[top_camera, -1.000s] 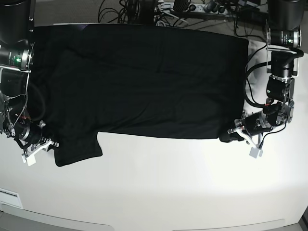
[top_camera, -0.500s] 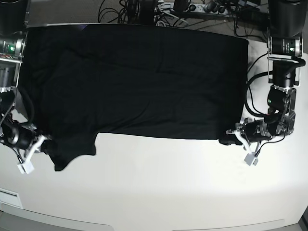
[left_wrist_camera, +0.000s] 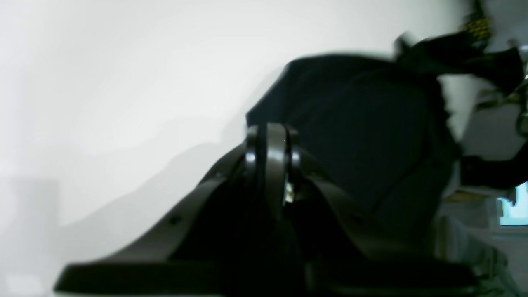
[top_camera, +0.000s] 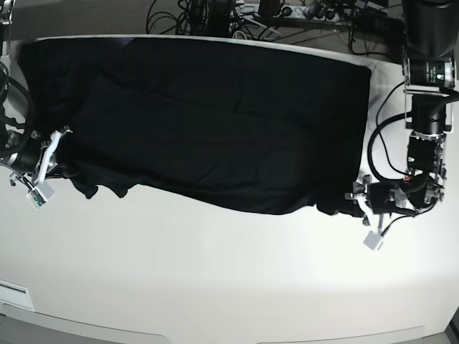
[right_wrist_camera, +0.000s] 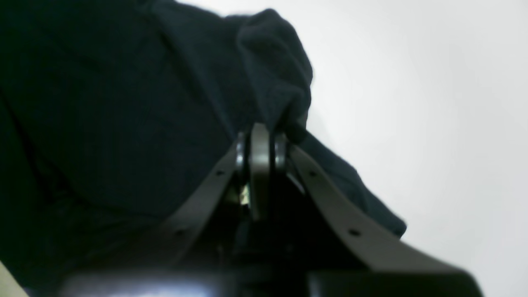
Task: Fold the T-shirt properly
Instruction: 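Fold the hem up over the shirt toward the collar with both grippers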
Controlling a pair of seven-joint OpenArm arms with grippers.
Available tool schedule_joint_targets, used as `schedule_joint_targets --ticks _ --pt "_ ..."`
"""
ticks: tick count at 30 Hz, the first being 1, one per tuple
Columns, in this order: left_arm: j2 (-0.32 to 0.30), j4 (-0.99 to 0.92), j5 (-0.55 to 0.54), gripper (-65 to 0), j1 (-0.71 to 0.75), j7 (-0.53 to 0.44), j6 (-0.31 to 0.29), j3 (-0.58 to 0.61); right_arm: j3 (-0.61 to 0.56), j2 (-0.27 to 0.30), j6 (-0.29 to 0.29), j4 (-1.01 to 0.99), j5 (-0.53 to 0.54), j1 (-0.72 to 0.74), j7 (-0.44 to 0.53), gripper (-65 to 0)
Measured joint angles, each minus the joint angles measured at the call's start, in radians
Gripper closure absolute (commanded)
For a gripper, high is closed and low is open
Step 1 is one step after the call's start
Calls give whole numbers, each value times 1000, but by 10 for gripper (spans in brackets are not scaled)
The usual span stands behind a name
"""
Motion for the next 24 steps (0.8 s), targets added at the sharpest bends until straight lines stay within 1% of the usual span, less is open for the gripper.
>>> schedule_joint_targets --ticks 5,9,10,12,14,18,21,23,24 --pt "-68 93 -3 0 -1 16 0 0 157 -3 1 68 5 -98 1 0" --pt "-86 137 -29 0 -7 33 0 0 231 -3 6 69 90 -163 -13 0" --pt "-87 138 -64 0 -7 59 0 0 236 -4 20 69 97 -179 -29 0" --pt "-86 138 -125 0 -5 110 0 0 237 -6 24 69 97 -210 -33 0" --pt "-86 138 -121 0 -5 163 0 0 237 -7 24 69 97 -238 -33 0" --pt "-88 150 -121 0 14 183 0 0 237 -6 23 69 96 -246 -55 0" --pt "-104 186 -121 0 61 193 0 0 237 -6 23 69 97 -247 -56 0" --pt "-114 230 -120 0 100 213 0 0 237 -6 23 69 97 -247 -63 0" --pt "-117 263 -119 0 121 208 0 0 237 -6 23 70 97 -247 -68 0"
